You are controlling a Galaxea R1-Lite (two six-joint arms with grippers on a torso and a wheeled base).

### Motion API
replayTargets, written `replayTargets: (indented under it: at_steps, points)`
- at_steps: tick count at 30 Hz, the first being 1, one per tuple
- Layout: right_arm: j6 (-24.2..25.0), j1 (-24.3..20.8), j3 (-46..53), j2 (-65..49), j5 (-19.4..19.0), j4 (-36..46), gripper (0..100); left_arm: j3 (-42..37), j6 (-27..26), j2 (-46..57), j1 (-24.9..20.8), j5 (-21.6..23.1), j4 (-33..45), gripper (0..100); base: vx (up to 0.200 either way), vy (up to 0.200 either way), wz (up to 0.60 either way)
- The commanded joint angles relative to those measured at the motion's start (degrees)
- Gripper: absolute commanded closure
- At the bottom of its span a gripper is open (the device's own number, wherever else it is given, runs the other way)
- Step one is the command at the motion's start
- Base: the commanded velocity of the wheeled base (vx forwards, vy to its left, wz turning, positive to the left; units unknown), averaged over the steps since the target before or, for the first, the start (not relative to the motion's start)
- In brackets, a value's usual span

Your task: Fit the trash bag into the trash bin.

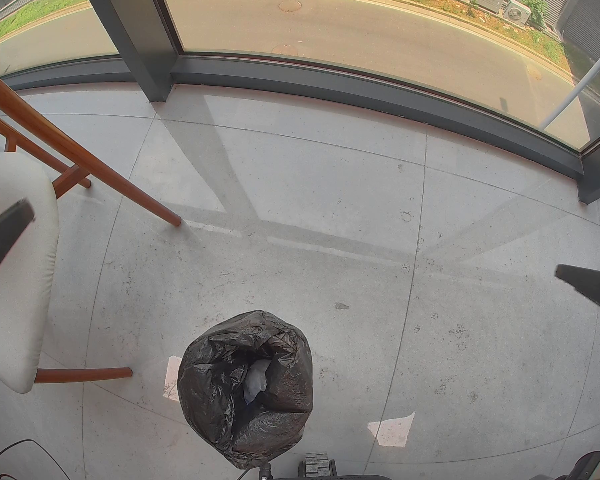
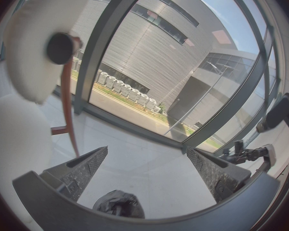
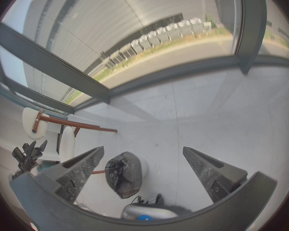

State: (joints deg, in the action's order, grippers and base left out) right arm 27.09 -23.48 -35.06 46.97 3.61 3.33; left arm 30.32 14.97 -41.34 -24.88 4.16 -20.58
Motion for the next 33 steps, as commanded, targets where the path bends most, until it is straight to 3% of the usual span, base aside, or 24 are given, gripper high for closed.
replayTargets:
  at_steps: [1,7,9,11,14,19,20,24,26,29,33]
  points:
    - [-10.04,11.35,10.71,-23.68,0.17,-3.06,0,-7.03,-1.61,21.74,7.83,-2.40,13.72,0,0.000,0.000,0.00]
    - [-11.27,18.82,15.11,-30.10,-3.43,-3.15,0,-7.29,-1.61,29.82,12.40,-2.49,21.81,0,0.000,0.000,0.00]
    - [-11.79,22.42,17.83,-34.84,-6.25,-3.15,0,-8.52,-1.61,33.96,13.98,-2.66,25.76,0,0.000,0.000,0.00]
    - [-11.97,26.56,20.73,-39.59,-10.02,-3.15,0,-10.63,-1.61,34.31,14.25,-4.51,25.85,0,0.000,0.000,0.00]
    - [-13.11,27.43,25.04,-41.78,-12.40,-5.17,0,-12.39,-1.52,34.31,14.25,-6.35,23.30,0,0.000,0.000,0.00]
    - [-18.91,27.43,35.06,-41.61,-12.75,-15.72,0,-16.08,-2.05,34.31,14.25,-6.27,23.39,0,0.000,0.000,0.00]
    - [-21.81,27.43,35.06,-41.61,-12.84,-12.82,0,-17.93,-2.84,34.31,14.25,-6.35,23.39,0,0.000,0.000,0.00]
    - [-22.17,27.26,34.80,-41.70,-13.01,-5.61,0,-23.99,-5.04,34.31,14.33,-6.62,23.21,0,0.000,0.000,0.00]
    - [-22.69,27.43,33.83,-41.61,-11.69,-3.59,0,-28.56,-8.73,34.31,14.25,-6.53,22.34,0,0.000,0.000,0.00]
    - [-23.48,27.52,33.74,-41.61,-7.21,-3.24,0,-28.82,-10.31,34.31,14.33,-6.27,21.19,0,0.000,0.000,0.00]
    - [-21.90,27.35,33.57,-41.78,-5.89,-2.27,0,-28.82,-9.96,34.39,14.33,-6.27,21.19,0,0.000,0.000,0.00]
